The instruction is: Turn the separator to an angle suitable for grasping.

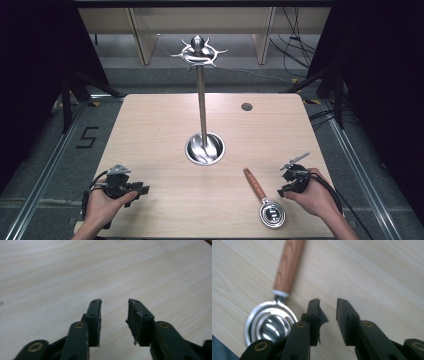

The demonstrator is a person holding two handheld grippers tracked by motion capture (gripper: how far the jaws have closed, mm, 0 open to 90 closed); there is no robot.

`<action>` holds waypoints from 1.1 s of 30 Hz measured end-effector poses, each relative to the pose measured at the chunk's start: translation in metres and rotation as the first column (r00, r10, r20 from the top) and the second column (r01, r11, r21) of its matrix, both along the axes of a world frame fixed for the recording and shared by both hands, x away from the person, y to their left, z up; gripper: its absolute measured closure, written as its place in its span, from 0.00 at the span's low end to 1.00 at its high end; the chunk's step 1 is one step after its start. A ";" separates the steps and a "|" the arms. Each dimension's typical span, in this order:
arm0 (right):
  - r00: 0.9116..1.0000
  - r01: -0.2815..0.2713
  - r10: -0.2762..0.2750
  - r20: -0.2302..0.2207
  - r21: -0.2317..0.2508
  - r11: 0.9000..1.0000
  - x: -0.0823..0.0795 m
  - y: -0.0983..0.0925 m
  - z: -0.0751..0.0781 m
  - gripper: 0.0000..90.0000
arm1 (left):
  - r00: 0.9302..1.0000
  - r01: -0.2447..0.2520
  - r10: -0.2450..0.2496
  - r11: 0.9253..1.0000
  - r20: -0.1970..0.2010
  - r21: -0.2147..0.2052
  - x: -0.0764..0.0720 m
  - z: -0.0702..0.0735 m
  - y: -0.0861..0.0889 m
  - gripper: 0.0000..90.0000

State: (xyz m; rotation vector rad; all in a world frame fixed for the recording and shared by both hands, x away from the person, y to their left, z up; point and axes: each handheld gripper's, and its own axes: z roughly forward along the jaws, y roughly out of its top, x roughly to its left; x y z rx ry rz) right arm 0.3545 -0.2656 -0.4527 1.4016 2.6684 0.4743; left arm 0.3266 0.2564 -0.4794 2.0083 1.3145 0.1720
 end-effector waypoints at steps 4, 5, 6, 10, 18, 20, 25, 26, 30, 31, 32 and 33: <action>0.999 -0.042 0.042 0.005 -0.009 0.999 0.003 0.013 0.003 0.91 | 1.000 -0.021 0.021 0.999 -0.003 -0.038 0.002 0.002 0.003 0.60; 0.999 -0.029 0.029 -0.016 -0.007 1.000 0.001 0.020 0.005 0.95 | 0.999 -0.031 0.031 0.999 0.009 -0.026 0.005 0.002 0.005 0.57; 0.999 -0.044 0.043 -0.025 -0.017 0.999 0.002 0.026 0.005 0.99 | 0.999 -0.050 0.051 0.998 0.013 -0.022 0.006 0.003 0.005 0.53; 0.997 -0.065 0.064 -0.044 -0.023 0.998 0.007 0.044 0.005 1.00 | 0.998 -0.063 0.064 0.997 0.019 -0.034 0.007 0.003 0.004 0.49; 0.993 -0.105 0.104 -0.059 -0.003 0.995 0.025 0.081 0.003 1.00 | 0.998 -0.070 0.070 0.997 0.004 -0.020 0.008 0.002 0.009 0.47; 0.992 -0.106 0.104 -0.074 -0.021 0.994 0.033 0.097 -0.002 1.00 | 0.995 -0.099 0.099 0.995 0.012 -0.026 0.008 0.000 0.008 0.47; 0.993 -0.096 0.092 -0.078 -0.055 0.994 0.045 0.108 -0.014 1.00 | 0.996 -0.085 0.085 0.996 0.006 -0.019 0.008 0.000 0.009 0.46; 0.993 -0.086 0.081 -0.084 -0.057 0.995 0.047 0.109 -0.015 1.00 | 0.997 -0.077 0.077 0.997 0.004 -0.014 0.009 0.000 0.010 0.45; 0.995 -0.064 0.060 -0.075 -0.059 0.996 0.052 0.107 -0.017 1.00 | 0.997 -0.072 0.072 0.997 -0.001 -0.008 0.009 0.000 0.009 0.45; 0.996 -0.053 0.049 -0.071 -0.053 0.997 0.053 0.107 -0.018 1.00 | 0.997 -0.078 0.078 0.997 0.001 -0.015 0.009 0.000 0.008 0.45; 0.996 -0.043 0.040 -0.075 -0.049 0.998 0.054 0.107 -0.018 1.00 | 0.997 -0.075 0.075 0.997 -0.003 -0.011 0.009 0.000 0.008 0.45; 0.996 -0.043 0.040 -0.075 -0.049 0.998 0.054 0.107 -0.018 1.00 | 0.997 -0.075 0.075 0.997 -0.003 -0.011 0.009 0.000 0.008 0.45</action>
